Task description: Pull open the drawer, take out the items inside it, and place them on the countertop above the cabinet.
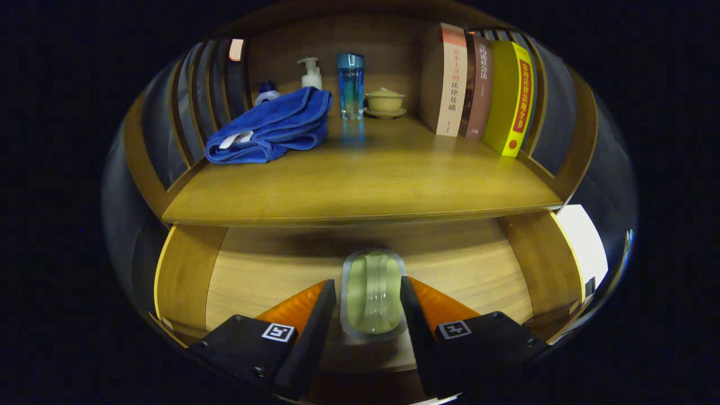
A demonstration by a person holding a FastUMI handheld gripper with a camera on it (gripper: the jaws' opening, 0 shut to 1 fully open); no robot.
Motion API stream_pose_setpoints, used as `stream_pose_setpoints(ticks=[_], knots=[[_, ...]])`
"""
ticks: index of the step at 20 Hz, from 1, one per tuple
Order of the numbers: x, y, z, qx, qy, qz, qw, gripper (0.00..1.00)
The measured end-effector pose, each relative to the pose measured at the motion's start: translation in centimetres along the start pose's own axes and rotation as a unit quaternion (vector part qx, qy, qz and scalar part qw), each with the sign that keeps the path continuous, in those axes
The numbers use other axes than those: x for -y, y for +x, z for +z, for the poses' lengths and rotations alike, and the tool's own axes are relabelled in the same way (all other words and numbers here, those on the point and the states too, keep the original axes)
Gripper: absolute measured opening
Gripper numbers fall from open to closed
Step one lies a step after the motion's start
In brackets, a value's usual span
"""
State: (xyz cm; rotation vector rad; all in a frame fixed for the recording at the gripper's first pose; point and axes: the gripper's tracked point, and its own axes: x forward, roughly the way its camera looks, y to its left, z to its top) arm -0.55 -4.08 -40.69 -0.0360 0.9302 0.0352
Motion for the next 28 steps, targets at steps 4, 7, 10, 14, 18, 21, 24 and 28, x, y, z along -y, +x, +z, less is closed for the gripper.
stream_pose_setpoints(ticks=[4, 7, 10, 14, 18, 21, 24, 28], knots=[[0.6, 1.1, -1.2, -0.032, 0.007, -0.008, 0.999, 0.60], [0.9, 1.0, -1.5, -0.035, 0.022, -0.010, 0.999, 0.30], [1.1, -0.1, -1.5, -0.028, 0.020, -0.008, 0.999, 0.27], [1.5, -2.3, -0.4, -0.013, 0.032, -0.009, 0.999, 0.24], [1.5, -4.6, 0.9, -0.002, 0.025, -0.005, 1.000, 0.24], [1.3, -6.1, 1.6, 0.000, 0.025, 0.003, 1.000, 0.24], [1.1, -7.5, 2.7, 0.007, 0.023, 0.011, 1.000, 0.24], [1.4, -9.0, 4.4, 0.013, 0.020, 0.012, 1.000, 0.24]])
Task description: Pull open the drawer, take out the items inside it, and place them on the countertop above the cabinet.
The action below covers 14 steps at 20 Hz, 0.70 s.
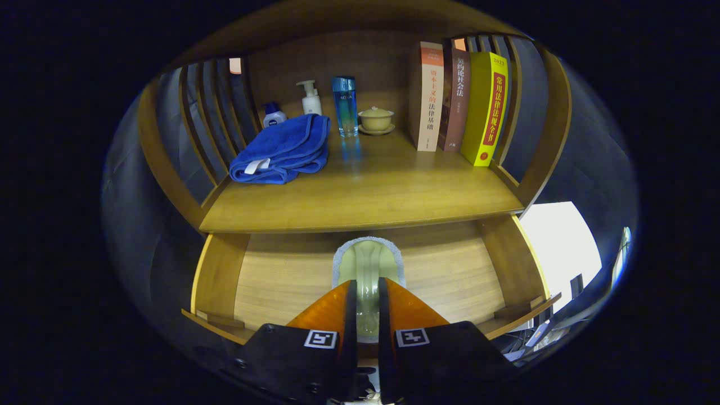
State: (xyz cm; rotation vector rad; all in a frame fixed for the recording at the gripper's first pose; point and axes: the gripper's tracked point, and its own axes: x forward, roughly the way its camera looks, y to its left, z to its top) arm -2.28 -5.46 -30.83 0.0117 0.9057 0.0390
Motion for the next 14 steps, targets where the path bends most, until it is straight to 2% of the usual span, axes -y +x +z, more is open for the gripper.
stream_pose_setpoints(ticks=[7, 14], knots=[[-0.5, -1.2, 5.4, 0.023, -0.011, 0.004, 1.000, 0.24], [-1.1, 1.8, 9.1, 0.025, -0.023, -0.004, 0.999, 0.24]])
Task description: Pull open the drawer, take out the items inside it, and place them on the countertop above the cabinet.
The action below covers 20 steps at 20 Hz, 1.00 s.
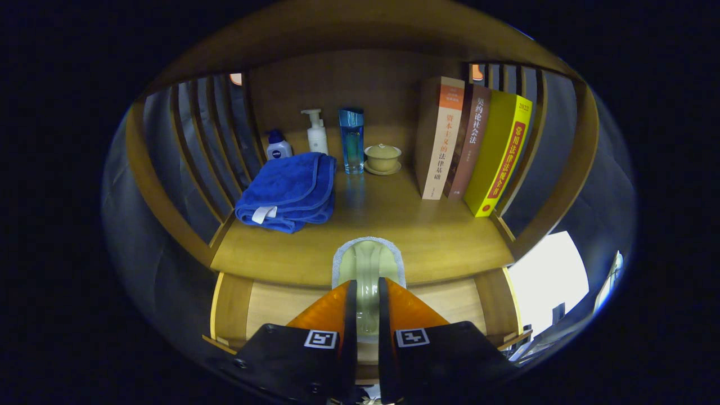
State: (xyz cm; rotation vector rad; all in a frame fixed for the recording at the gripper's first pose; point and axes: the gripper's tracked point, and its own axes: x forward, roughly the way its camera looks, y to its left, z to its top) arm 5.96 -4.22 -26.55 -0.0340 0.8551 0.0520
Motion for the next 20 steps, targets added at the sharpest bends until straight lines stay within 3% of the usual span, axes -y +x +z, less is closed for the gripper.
stream_pose_setpoints(ticks=[13, 20], knots=[[1.0, 8.8, 3.9, 0.003, -0.010, -0.028, 1.000, 0.25], [1.0, 10.5, 4.3, 0.015, -0.005, -0.035, 0.999, 0.25]])
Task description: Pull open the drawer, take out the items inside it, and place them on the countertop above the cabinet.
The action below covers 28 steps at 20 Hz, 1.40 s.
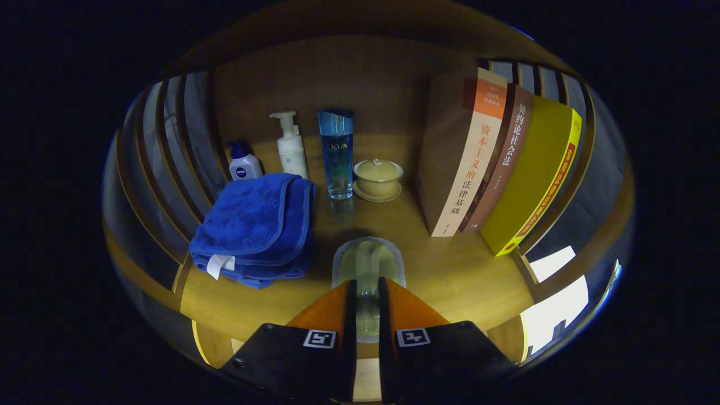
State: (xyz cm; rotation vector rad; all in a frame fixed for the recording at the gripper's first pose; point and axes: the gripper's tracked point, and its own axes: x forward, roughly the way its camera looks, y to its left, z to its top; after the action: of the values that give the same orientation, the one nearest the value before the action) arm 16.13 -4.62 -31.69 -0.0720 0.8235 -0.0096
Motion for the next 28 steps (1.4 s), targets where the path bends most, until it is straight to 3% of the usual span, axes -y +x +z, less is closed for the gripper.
stream_pose_setpoints(ticks=[3, 5, 10, 21, 28], knots=[[0.2, 0.1, 0.4, 0.010, 0.000, -0.006, 1.000, 0.29], [0.3, -0.5, 0.8, 0.020, 0.000, -0.007, 1.000, 0.36], [1.1, -2.3, 1.6, 0.048, 0.014, -0.019, 0.999, 0.99], [0.9, -10.4, 0.2, 0.115, 0.013, -0.005, 0.993, 0.99], [0.9, -16.8, -0.6, 0.177, -0.035, -0.014, 0.983, 0.99]])
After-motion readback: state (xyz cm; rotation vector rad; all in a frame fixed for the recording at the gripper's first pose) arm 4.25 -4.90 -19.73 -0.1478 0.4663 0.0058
